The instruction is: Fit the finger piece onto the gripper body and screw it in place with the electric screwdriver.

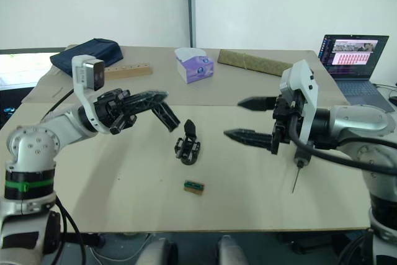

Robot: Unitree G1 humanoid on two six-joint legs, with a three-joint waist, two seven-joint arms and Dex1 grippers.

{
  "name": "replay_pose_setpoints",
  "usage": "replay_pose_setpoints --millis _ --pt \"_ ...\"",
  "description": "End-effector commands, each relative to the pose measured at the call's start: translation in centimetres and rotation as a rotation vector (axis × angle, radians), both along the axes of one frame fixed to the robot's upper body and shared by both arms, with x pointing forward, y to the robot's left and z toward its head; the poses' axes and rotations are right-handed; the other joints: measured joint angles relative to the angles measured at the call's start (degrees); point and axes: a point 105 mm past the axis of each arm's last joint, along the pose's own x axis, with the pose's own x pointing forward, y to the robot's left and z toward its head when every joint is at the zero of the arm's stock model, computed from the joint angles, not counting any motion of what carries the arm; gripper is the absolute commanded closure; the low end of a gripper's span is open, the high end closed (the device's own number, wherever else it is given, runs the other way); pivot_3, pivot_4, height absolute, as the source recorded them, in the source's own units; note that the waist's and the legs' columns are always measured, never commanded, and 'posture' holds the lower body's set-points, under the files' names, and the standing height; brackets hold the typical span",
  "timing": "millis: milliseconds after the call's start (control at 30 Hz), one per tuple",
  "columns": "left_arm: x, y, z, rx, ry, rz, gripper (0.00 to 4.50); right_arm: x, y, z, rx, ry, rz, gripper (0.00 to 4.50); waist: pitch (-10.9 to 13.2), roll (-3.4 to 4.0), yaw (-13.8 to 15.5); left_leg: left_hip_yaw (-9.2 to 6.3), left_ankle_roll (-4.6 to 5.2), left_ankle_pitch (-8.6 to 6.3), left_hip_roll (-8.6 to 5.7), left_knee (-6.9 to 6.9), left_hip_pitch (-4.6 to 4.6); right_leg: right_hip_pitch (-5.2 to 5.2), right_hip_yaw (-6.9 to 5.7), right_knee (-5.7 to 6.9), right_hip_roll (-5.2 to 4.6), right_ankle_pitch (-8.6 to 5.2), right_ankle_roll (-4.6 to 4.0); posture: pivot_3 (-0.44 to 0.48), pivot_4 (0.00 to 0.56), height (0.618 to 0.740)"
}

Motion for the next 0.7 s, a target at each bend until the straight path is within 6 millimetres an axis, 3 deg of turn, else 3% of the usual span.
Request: replay_pose_setpoints --millis 33,300,700 --pt "-0.7 -1.2 0.1 0.054 -0.007 -0.137 4.5 -0.5 1.5 -1.1 -0.019 0.151 0.06 0.03 0.0 0.0 0.1 0.0 0.0 0.0 -0.01 0.0 -0.05 -0.05 0.01 -0.01 -0.01 0.0 0.0 0.0 0.15 0.74" --pt "-1.6 -4.3 -1.4 0.155 0.014 -0.287 4.5 -1.2 5.8 -1.9 0.0 0.283 0.173 0.03 0.0 -0.01 0.1 -0.04 0.0 0.0 -0.02 0.0 -0.24 -0.18 0.02 0.0 -0.01 0.01 0.1 0.0 0.15 0.74" --pt "-1.7 -4.8 -3.2 0.227 0.002 -0.291 4.5 -1.4 7.1 -3.4 -0.045 0.388 0.154 0.03 0.0 0.0 0.2 -0.08 0.01 0.01 -0.02 0.03 -0.33 -0.24 -0.01 0.03 -0.03 0.01 0.1 0.0 0.15 0.74"
